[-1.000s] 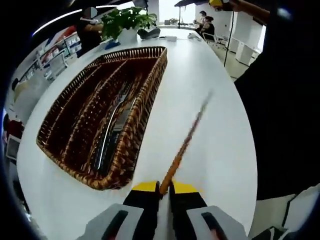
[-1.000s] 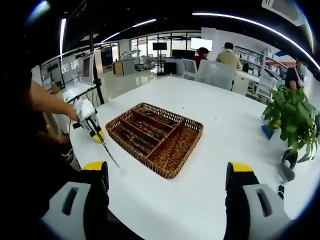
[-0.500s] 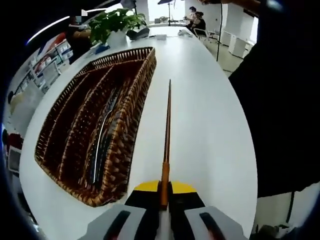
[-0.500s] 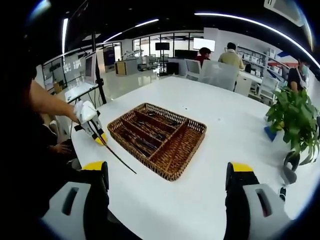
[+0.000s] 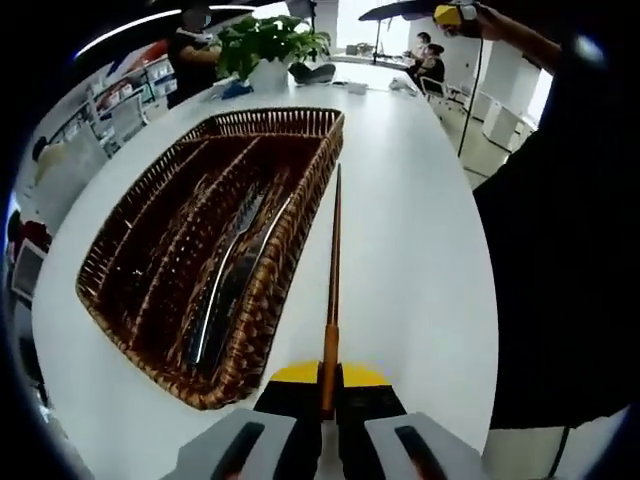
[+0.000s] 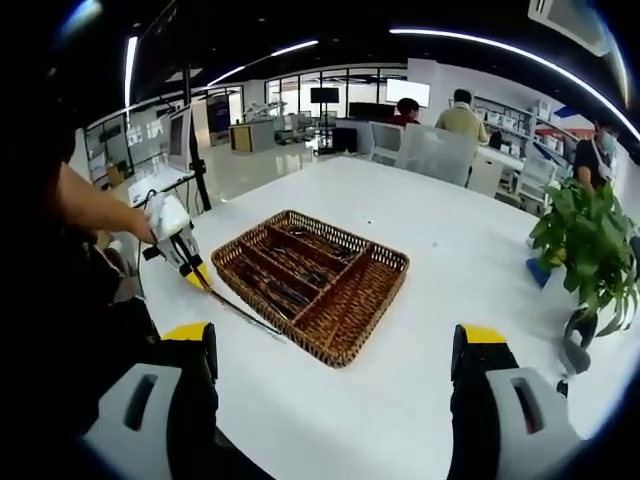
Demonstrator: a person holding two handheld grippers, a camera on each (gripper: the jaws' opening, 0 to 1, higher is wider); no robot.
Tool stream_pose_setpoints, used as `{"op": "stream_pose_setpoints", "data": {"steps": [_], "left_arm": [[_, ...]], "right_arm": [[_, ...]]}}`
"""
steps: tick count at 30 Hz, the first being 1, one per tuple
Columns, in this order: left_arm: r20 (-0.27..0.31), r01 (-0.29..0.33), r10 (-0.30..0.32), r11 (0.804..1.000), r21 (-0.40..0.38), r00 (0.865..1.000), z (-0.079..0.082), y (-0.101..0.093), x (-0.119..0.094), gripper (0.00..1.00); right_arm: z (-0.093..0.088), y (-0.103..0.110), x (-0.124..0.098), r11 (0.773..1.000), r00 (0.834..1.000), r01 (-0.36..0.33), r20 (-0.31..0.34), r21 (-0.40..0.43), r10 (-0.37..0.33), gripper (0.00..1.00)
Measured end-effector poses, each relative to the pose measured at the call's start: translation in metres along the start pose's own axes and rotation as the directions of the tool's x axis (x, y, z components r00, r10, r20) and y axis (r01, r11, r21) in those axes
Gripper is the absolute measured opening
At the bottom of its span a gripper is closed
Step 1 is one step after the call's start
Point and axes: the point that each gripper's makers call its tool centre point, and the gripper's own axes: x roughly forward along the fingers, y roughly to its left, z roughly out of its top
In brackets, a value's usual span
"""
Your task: Arrange the knives, forks, and spoons in their matching storage slots by inserting each utensil handle-first until every utensil is classified and aligned in the correct compartment
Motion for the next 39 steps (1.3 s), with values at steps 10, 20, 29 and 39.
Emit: {"op": "stream_pose_setpoints", "data": {"steps": [10, 20, 29, 39], "left_arm": [[0.157, -0.032, 0.069, 0.974, -0.225, 0.985, 0.025, 0.023, -0.027, 0.01], [0.201, -0.04, 0.175, 0.839, -0.542, 0.964, 0.025, 0.042, -0.034, 0.01], [0.171, -0.091, 0.344, 0.628, -0.773, 0.923, 0.03, 0.061, -0.055, 0.01], [0.066, -0.154, 0.443, 0.443, -0.883, 0.894, 0.019, 0.071, -0.069, 0.01]], "right_arm": [[0.008, 0.002, 0.005, 1.0, 1.0, -0.009, 0.011, -0.013, 0.009, 0.99], [0.012, -0.001, 0.007, 1.0, 1.0, -0.011, 0.015, -0.025, 0.012, 0.99], [0.009, -0.007, 0.007, 1.0, 1.0, 0.001, 0.014, -0.013, -0.001, 0.99], [0.019, -0.03, 0.0, 0.998, 0.999, 0.026, 0.046, 0.049, -0.028, 0.99]]}}
